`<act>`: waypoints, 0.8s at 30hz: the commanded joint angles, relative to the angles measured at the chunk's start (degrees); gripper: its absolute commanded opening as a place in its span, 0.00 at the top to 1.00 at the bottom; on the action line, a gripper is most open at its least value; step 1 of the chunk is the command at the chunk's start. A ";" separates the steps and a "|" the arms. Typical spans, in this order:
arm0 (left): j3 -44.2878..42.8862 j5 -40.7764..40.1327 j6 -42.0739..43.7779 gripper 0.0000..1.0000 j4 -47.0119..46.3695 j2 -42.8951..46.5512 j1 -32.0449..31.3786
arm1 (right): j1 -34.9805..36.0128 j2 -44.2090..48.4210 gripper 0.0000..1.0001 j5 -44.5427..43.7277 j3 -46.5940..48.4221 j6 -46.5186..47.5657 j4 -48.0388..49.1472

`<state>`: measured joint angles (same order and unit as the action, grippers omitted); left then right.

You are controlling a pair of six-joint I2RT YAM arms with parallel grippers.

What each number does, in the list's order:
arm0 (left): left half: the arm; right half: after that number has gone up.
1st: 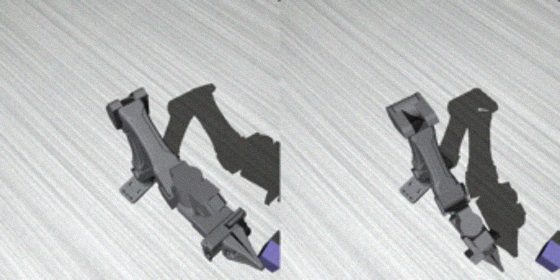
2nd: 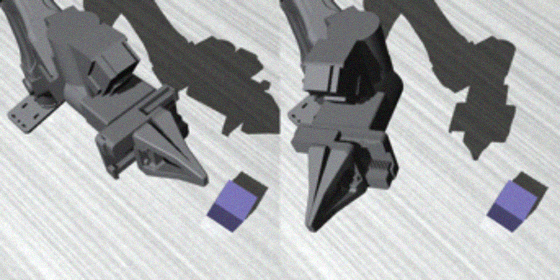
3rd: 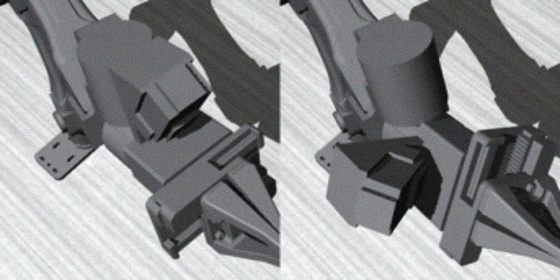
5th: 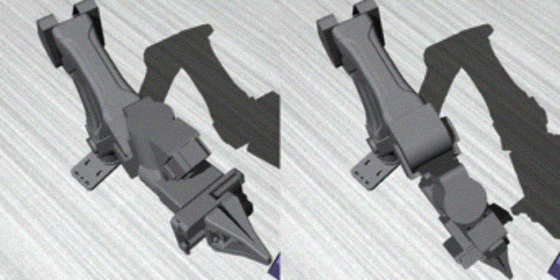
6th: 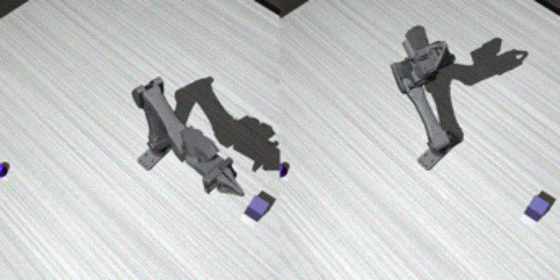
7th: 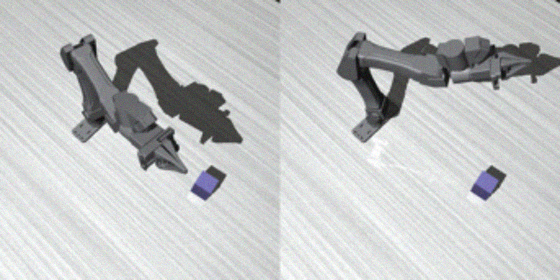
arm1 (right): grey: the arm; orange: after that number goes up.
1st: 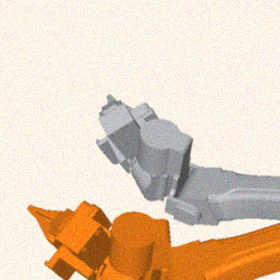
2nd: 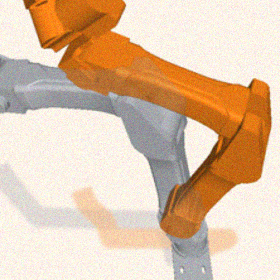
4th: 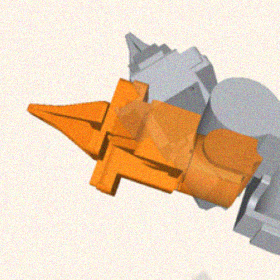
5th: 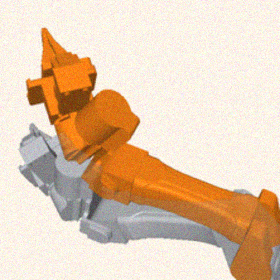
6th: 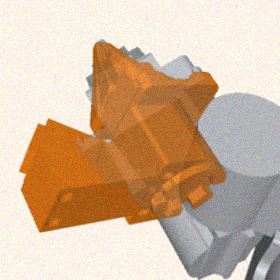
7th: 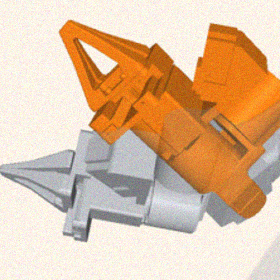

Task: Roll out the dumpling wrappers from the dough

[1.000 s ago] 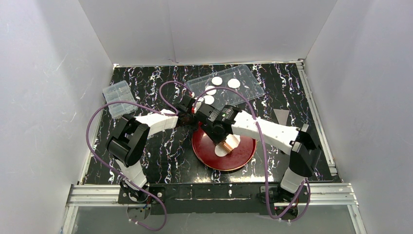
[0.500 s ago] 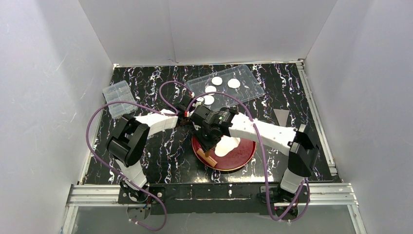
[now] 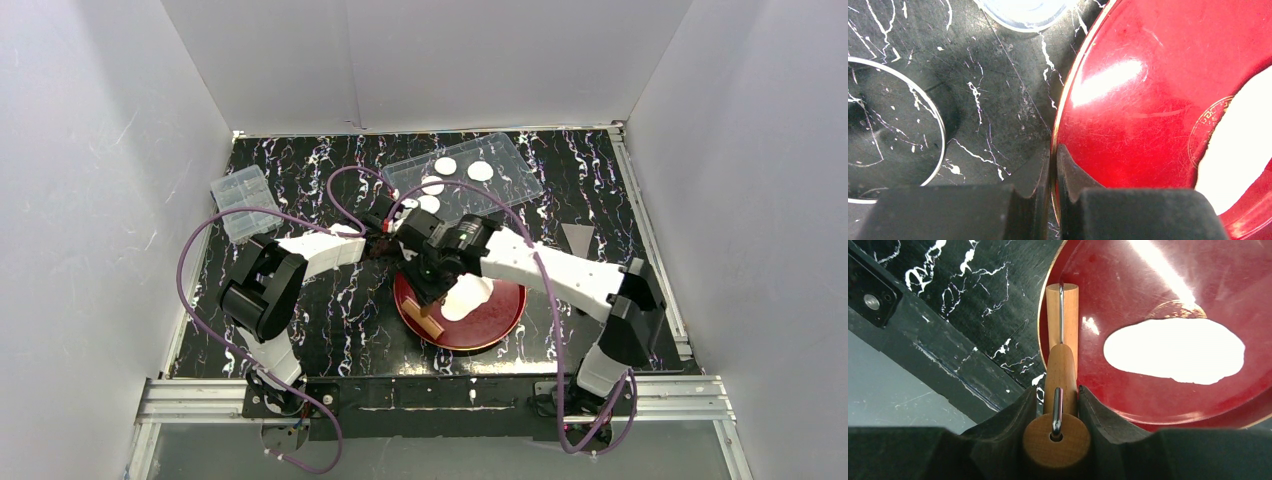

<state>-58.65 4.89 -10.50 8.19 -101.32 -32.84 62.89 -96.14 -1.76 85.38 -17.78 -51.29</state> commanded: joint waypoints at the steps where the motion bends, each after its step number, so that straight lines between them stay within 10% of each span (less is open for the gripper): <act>1: 1.62 -6.03 2.72 1.00 4.65 -1.26 0.65 | -2.46 6.37 0.99 -3.27 4.29 1.02 -2.54; 24: 1.72 -6.26 2.77 1.00 4.65 -1.45 0.74 | -9.33 2.53 0.99 -5.63 -13.11 2.93 5.17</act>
<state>-58.65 4.89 -10.50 8.16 -101.32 -32.84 52.29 -92.27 -13.15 78.00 -12.47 -50.98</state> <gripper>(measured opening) 0.034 0.408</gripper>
